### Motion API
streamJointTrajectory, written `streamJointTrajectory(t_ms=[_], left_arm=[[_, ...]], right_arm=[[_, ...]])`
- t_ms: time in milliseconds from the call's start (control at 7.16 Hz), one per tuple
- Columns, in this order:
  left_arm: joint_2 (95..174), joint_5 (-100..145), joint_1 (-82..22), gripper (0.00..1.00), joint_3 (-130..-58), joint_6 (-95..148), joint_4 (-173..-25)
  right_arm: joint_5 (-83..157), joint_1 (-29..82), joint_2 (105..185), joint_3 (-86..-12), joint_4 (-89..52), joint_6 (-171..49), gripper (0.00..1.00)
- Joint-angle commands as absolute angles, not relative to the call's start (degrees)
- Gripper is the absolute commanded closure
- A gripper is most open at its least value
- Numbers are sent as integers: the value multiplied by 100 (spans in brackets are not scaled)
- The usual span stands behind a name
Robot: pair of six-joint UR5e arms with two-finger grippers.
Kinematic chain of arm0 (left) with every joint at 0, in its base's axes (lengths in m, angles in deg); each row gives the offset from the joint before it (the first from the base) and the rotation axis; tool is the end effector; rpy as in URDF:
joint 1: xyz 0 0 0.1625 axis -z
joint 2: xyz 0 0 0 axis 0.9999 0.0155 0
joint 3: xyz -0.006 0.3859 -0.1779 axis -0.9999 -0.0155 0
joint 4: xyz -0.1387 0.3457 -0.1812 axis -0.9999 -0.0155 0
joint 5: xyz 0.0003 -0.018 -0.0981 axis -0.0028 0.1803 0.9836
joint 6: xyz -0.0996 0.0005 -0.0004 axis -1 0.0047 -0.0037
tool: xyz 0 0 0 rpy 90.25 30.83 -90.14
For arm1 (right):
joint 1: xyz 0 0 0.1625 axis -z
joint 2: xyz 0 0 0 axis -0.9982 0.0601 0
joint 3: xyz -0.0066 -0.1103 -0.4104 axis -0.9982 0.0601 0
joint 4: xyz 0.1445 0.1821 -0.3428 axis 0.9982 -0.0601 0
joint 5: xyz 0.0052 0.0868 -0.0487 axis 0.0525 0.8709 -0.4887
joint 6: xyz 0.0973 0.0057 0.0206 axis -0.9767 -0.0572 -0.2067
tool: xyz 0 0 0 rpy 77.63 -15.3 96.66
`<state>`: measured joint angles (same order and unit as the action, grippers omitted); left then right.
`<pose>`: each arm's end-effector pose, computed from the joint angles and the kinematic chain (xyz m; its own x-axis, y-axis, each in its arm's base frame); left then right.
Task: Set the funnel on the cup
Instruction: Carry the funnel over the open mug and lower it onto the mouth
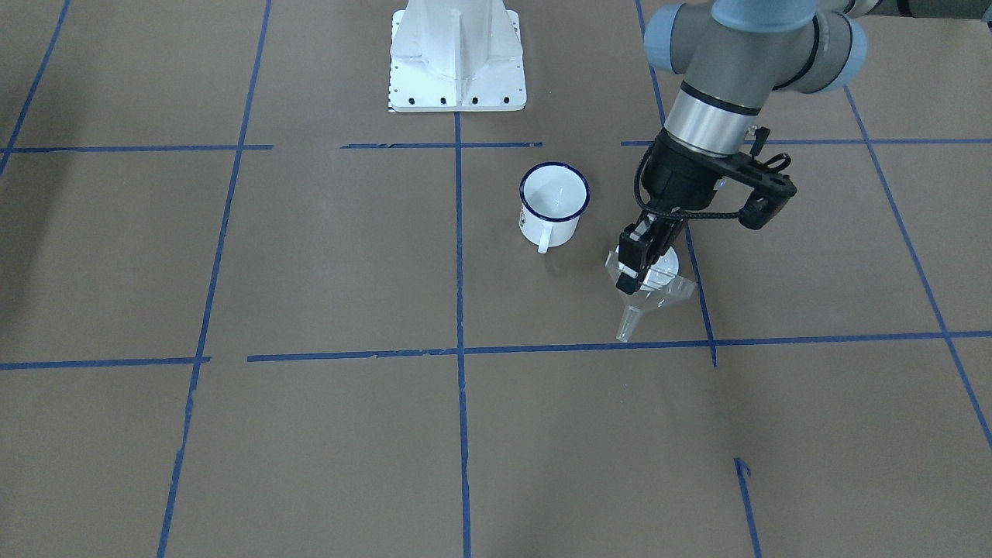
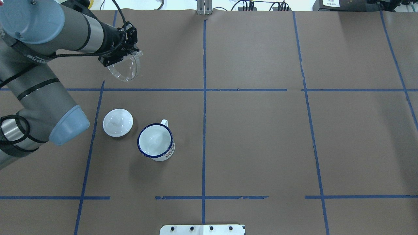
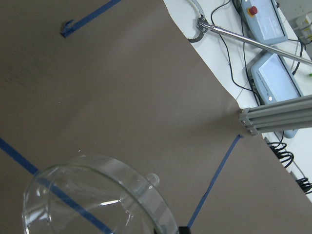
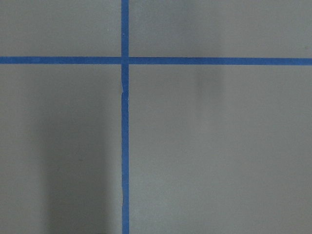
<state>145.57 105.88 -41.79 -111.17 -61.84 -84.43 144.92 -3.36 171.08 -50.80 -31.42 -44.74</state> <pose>0.3318 -0.5193 0.1904 0.1956 -0.5345 -0.8222 0.6212 0.7163 -0.3178 0.0670 -0.4451 0.6700 0.7522 0.0160 0.6587 -0.0033 0.9998 -0.0206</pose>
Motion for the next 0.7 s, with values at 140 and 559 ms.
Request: streamJointTrajectory(t_ms=[140,559], left_arm=[[15162,10639,-4828,100,-12008,-4629,-5551],[15501,9788,-6016,100,-11922,-3879,-4416]], right_arm=[[14493,-336,17108,-5079,-3142,-4474,0],[14493,-336,17108,-5079,-3142,-4474,0]])
